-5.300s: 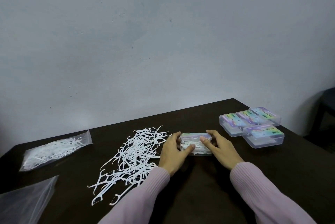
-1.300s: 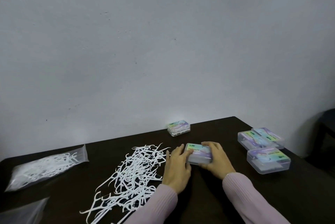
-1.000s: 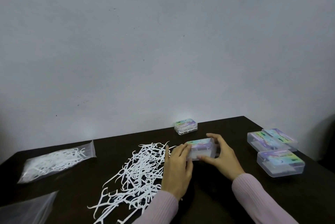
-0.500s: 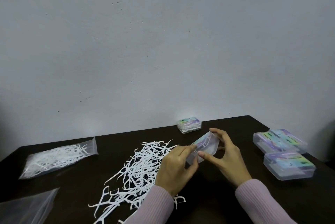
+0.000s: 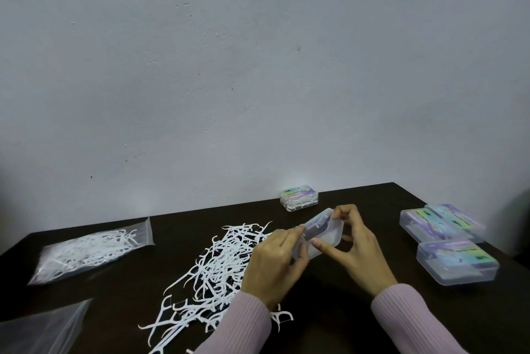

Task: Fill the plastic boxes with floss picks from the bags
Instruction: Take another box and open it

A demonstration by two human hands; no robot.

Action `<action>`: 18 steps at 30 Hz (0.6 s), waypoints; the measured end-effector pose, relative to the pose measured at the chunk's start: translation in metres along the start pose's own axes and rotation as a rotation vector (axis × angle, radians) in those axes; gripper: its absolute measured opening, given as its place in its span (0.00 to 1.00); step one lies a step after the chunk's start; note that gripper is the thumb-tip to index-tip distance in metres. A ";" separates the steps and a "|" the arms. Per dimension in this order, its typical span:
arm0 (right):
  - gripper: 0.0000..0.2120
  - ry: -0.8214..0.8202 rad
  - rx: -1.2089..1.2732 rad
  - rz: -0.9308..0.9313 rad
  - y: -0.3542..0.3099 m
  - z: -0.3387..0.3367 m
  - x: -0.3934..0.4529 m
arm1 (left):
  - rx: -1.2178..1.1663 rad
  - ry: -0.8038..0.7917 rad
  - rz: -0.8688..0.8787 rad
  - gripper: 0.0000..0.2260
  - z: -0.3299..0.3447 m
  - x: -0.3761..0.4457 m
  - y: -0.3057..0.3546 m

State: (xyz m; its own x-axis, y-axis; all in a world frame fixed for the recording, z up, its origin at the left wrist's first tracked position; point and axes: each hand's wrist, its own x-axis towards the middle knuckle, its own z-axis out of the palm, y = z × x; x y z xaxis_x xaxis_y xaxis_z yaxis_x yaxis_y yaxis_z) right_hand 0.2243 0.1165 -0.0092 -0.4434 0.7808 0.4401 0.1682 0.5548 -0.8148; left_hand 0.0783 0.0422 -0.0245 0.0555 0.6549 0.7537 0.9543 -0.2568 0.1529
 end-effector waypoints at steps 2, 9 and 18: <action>0.19 -0.005 -0.005 -0.020 -0.001 -0.002 -0.001 | -0.014 0.038 -0.054 0.15 -0.001 0.001 -0.004; 0.26 -0.063 -0.028 -0.032 0.000 -0.002 -0.002 | -0.073 0.161 -0.245 0.22 -0.007 0.004 -0.015; 0.38 -0.113 -0.021 0.284 0.009 -0.011 0.005 | -0.096 0.170 -0.344 0.23 -0.010 0.002 -0.023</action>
State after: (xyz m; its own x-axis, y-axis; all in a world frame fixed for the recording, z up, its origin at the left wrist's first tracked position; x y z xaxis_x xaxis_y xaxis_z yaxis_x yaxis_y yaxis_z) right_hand 0.2329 0.1286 -0.0103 -0.4709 0.8694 0.1498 0.3169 0.3251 -0.8910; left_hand 0.0535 0.0423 -0.0203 -0.3195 0.5895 0.7419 0.8765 -0.1137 0.4677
